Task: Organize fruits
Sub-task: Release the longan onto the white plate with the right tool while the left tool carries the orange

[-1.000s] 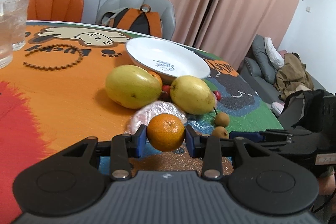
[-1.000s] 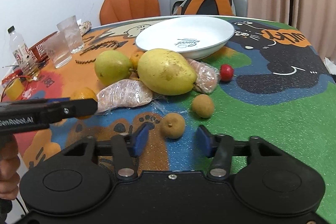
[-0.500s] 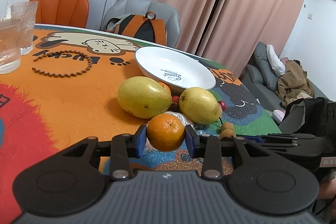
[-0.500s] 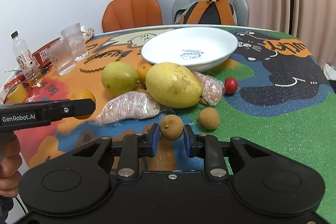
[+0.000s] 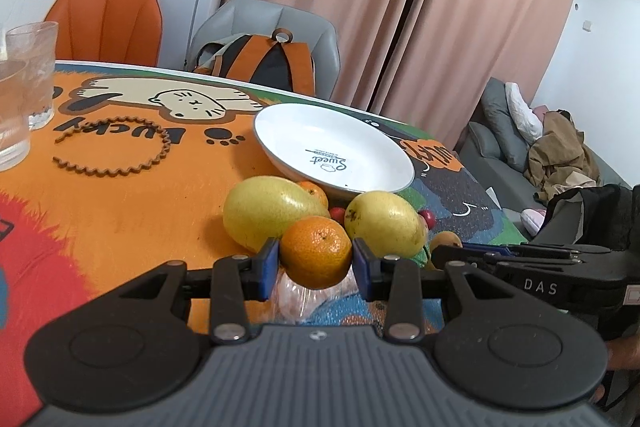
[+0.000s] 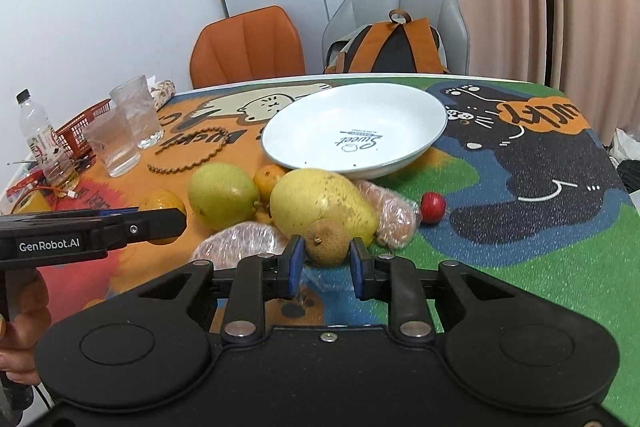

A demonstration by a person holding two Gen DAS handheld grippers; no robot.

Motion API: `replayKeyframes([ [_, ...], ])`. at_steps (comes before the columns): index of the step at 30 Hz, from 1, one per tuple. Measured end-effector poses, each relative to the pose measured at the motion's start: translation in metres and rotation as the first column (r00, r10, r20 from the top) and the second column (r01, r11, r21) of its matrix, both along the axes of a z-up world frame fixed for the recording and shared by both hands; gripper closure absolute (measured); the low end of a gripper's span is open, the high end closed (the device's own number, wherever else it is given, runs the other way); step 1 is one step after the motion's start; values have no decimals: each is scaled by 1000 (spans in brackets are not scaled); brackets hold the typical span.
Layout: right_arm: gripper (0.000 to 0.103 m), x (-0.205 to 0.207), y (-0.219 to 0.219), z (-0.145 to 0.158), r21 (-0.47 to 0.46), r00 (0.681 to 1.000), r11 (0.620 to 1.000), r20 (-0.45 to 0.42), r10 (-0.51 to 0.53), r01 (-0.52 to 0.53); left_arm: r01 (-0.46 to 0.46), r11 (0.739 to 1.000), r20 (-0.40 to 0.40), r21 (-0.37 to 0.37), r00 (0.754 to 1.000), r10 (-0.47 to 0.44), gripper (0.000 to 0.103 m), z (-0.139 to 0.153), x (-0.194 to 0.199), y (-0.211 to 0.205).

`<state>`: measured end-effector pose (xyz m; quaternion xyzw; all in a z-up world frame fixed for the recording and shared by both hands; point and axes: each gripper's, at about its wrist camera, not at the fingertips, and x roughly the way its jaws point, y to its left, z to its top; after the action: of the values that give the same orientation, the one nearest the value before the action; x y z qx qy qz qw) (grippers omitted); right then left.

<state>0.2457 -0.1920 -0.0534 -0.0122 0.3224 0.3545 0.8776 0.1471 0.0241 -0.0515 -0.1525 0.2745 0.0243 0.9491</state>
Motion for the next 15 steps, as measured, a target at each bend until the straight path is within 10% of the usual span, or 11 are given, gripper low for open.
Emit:
replayKeyframes([
  [15,80,34,11,14,25,1000,1000,6,-8,8,22,1000,1,18,1000,-22,66,15,33,4],
])
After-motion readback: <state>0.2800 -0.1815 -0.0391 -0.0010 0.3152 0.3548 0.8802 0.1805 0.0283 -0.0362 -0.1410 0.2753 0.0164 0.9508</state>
